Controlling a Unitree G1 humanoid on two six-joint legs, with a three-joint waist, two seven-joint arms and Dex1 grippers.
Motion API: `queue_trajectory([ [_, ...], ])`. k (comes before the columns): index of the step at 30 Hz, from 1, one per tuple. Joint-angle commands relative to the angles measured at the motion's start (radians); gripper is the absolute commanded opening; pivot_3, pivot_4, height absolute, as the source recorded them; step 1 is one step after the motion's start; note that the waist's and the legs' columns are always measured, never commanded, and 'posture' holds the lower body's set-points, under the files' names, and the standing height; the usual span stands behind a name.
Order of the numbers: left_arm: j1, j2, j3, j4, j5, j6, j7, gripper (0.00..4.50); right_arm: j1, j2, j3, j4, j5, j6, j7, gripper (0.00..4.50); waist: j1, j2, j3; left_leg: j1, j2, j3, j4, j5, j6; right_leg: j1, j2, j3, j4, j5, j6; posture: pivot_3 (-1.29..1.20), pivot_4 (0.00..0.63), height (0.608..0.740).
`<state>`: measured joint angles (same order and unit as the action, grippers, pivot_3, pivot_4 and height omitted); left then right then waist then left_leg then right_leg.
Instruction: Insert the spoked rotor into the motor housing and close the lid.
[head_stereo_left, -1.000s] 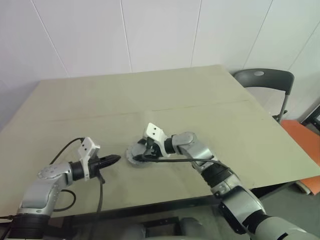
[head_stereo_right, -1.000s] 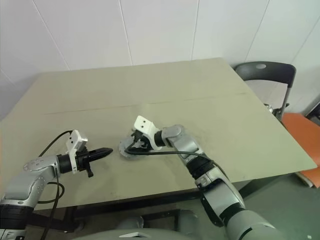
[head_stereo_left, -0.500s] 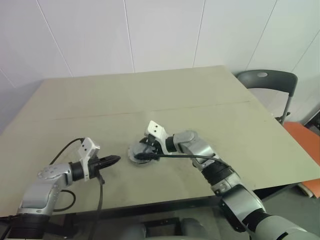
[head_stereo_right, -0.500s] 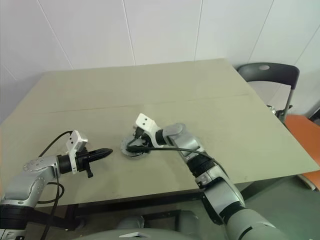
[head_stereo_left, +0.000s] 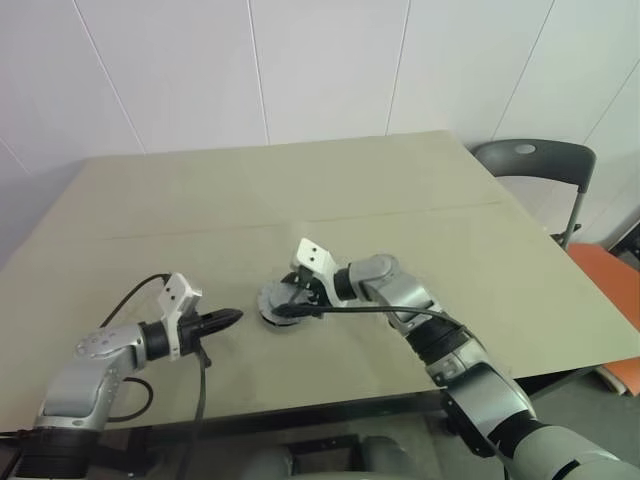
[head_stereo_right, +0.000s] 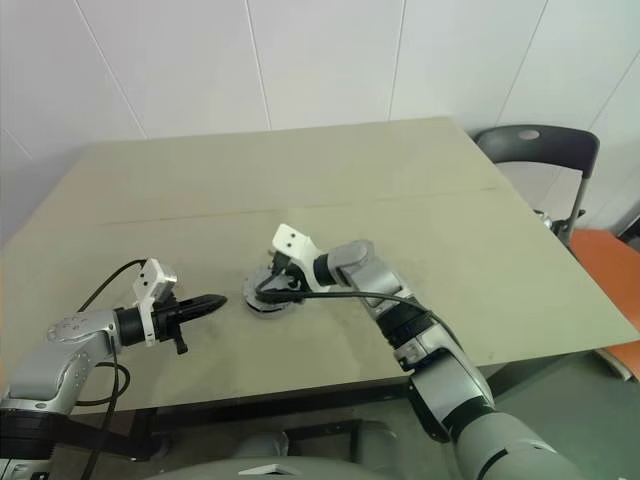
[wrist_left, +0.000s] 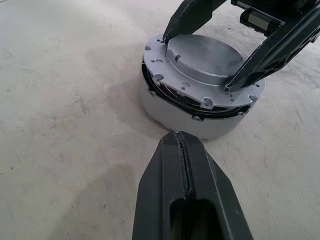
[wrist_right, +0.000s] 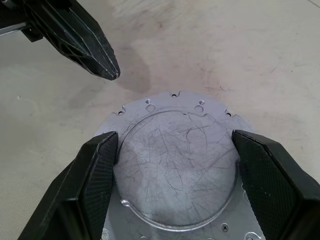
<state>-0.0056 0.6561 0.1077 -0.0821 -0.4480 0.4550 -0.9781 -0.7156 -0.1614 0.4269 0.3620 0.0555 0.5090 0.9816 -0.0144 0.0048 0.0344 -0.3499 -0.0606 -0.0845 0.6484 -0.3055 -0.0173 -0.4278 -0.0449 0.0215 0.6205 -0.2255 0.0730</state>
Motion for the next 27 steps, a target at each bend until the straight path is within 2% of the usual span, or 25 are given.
queue_trajectory([
  [1, -0.013, 0.011, 0.014, -0.018, -0.009, -0.001, 0.001, 0.0, -0.034, -0.005, -0.008, -0.01, -0.015, -0.018, -0.013, 3.29, 0.0, 0.0, 0.0, 0.0, 0.0, 0.0, 0.0, 0.0, 0.0, 0.0, 0.0, 0.0, 0.0, 0.0, 0.0, 0.0, 0.0, 0.74],
  [12, -0.005, 0.008, 0.014, -0.005, -0.004, -0.016, -0.005, 0.0, -0.012, 0.032, 0.01, -0.009, -0.036, -0.001, -0.047, 3.29, -0.001, 0.0, 0.0, 0.001, 0.0, 0.0, 0.001, 0.001, -0.001, 0.0, 0.0, 0.0, 0.002, 0.0, 0.0, 0.0, 0.0, 0.74],
  [21, -0.007, 0.01, 0.014, 0.01, 0.001, -0.028, -0.01, 0.0, -0.001, 0.001, 0.037, -0.019, -0.044, 0.009, -0.001, 3.29, 0.0, 0.0, 0.0, 0.004, 0.0, 0.001, 0.002, 0.001, -0.002, 0.002, 0.0, 0.0, 0.006, 0.0, 0.0, 0.0, 0.0, 0.74],
  [27, -0.007, 0.01, 0.015, 0.015, 0.001, -0.033, -0.011, 0.0, -0.015, 0.004, 0.023, 0.008, -0.055, -0.009, -0.03, 3.29, 0.0, 0.0, 0.0, 0.006, 0.0, 0.001, 0.002, 0.001, -0.002, 0.004, 0.0, 0.001, 0.006, 0.0, 0.0, 0.0, 0.0, 0.74],
])
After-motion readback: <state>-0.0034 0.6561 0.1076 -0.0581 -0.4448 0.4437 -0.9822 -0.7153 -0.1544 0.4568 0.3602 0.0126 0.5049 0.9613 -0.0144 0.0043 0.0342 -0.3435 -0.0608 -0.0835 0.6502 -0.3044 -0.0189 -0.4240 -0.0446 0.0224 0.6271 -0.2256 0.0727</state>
